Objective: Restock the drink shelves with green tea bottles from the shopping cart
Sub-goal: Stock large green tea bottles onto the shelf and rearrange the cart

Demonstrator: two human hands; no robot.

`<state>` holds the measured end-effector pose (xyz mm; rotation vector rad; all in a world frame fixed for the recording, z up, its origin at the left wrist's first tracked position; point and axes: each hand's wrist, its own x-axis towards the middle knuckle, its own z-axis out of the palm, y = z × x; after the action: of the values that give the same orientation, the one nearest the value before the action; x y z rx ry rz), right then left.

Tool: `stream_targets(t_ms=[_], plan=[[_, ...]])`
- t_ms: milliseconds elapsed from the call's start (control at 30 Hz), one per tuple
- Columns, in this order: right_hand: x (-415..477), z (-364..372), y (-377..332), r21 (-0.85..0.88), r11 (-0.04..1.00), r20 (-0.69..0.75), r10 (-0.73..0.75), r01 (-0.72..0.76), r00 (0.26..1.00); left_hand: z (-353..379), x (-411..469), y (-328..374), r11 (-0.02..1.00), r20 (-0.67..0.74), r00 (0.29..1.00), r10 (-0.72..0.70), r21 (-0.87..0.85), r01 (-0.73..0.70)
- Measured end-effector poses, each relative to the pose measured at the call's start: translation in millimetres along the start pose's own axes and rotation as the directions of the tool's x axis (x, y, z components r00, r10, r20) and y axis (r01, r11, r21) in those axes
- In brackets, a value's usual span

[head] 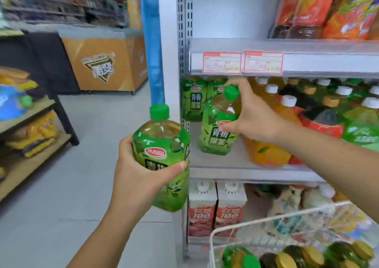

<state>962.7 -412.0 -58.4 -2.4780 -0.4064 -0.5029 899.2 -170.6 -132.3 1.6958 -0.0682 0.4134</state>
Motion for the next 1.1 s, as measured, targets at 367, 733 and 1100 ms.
stream_targets(t_ms=[367, 733, 1100], plan=[[59.7, 67.6, 43.9, 0.355, 0.899, 0.017, 0.269, -0.257, 0.963, -3.2, 12.2, -10.1, 0.999, -0.062, 0.998, -0.019, 0.044, 0.022], [66.8, 125.5, 69.7, 0.442, 0.829, -0.021, 0.392, -0.343, 0.920, -8.6, 26.5, -16.0, 0.999, -0.078, 0.997, -0.013, 0.045, 0.016], [103.2, 169.5, 81.9, 0.412, 0.820, -0.084, 0.467, -0.397, 0.880, -10.4, 31.1, -14.7, 0.999, -0.097, 0.995, -0.022, 0.023, 0.025]])
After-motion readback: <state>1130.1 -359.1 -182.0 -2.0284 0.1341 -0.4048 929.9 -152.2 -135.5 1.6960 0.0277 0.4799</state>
